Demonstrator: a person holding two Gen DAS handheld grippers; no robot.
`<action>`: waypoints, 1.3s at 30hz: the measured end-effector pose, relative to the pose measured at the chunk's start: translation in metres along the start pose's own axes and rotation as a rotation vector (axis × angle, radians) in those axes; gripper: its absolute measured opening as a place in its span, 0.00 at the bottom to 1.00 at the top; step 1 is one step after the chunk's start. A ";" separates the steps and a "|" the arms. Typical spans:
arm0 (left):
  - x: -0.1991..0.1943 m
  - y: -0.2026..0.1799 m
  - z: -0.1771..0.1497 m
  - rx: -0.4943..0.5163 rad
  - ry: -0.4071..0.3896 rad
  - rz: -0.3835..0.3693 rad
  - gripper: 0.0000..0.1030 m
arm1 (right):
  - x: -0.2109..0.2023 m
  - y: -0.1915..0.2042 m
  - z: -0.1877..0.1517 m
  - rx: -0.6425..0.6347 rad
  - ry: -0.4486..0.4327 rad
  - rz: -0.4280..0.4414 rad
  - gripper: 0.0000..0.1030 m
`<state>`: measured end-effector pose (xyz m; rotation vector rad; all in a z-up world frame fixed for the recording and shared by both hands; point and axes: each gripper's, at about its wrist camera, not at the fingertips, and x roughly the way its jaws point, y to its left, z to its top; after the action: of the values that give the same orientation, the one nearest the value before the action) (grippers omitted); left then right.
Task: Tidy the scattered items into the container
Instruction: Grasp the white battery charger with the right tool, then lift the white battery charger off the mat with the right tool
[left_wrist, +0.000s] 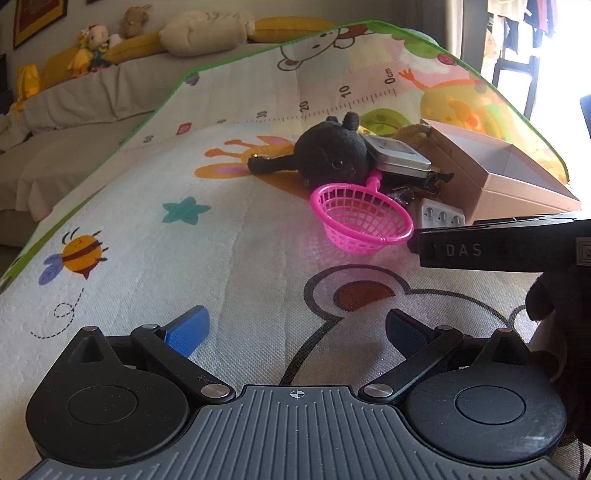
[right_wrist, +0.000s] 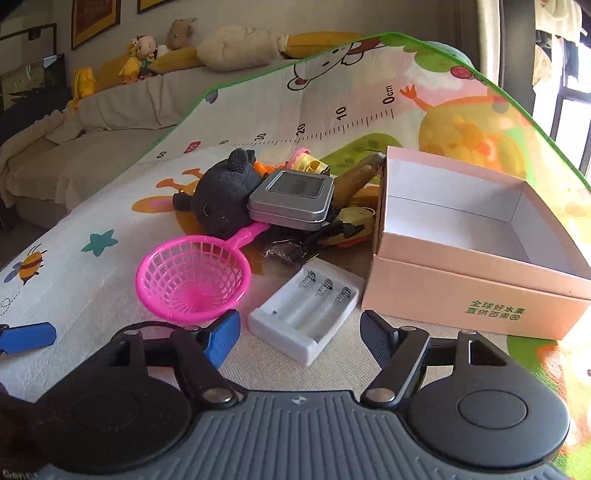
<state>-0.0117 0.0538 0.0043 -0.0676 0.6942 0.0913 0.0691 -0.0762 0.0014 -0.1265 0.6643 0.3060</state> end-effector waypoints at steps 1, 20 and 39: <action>0.000 0.000 0.000 0.000 0.000 -0.001 1.00 | 0.005 0.001 0.001 -0.008 0.006 -0.007 0.64; 0.004 -0.005 0.003 0.035 0.022 0.016 1.00 | -0.087 -0.112 -0.074 -0.179 0.058 -0.283 0.65; 0.053 -0.062 0.058 0.273 -0.097 -0.034 0.97 | -0.080 -0.091 -0.078 0.133 0.025 0.043 0.97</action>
<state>0.0719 0.0011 0.0169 0.1862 0.6027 -0.0332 -0.0075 -0.1984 -0.0078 0.0115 0.7113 0.3011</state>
